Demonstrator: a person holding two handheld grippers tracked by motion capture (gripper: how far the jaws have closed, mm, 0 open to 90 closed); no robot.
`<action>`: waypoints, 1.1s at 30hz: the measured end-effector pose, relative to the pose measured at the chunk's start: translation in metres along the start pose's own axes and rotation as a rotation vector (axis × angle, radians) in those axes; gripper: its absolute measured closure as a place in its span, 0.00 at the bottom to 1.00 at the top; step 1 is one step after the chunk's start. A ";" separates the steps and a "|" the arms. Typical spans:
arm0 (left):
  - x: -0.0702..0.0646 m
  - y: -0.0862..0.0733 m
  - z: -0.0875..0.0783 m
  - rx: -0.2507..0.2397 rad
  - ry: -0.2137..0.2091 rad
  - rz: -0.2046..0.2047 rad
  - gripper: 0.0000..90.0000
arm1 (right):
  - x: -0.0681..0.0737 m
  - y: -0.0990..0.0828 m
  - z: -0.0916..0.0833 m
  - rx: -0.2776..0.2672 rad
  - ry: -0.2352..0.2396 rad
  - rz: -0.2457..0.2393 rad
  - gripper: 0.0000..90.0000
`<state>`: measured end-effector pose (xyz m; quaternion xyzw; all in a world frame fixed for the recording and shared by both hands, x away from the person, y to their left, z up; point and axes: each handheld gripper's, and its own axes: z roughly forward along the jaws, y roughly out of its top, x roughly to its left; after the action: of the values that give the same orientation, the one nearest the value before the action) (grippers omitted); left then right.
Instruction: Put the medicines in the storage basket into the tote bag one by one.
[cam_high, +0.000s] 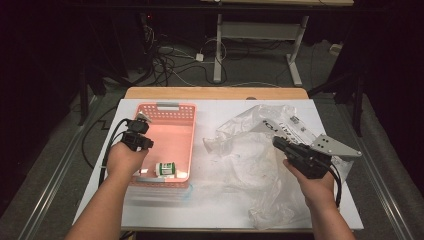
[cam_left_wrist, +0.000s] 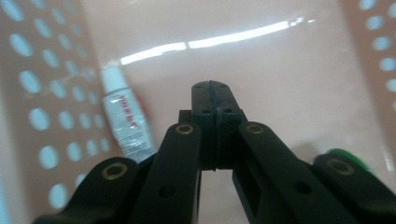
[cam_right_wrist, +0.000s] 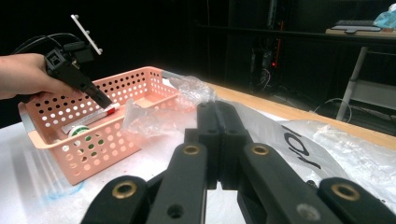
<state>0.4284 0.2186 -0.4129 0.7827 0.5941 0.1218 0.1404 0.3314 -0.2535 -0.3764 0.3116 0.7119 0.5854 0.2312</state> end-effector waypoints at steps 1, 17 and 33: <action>0.001 0.000 -0.001 0.000 0.033 0.000 0.98 | 0.000 0.000 0.000 0.001 0.002 0.000 1.00; 0.008 -0.012 0.005 0.086 0.042 -0.007 0.98 | 0.003 0.000 0.001 0.005 0.005 -0.004 1.00; 0.014 -0.016 0.007 0.147 0.088 -0.036 0.98 | 0.004 -0.001 0.001 0.010 0.003 -0.005 1.00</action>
<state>0.4200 0.2357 -0.4247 0.7741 0.6208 0.1094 0.0584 0.3291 -0.2501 -0.3775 0.3099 0.7160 0.5818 0.2299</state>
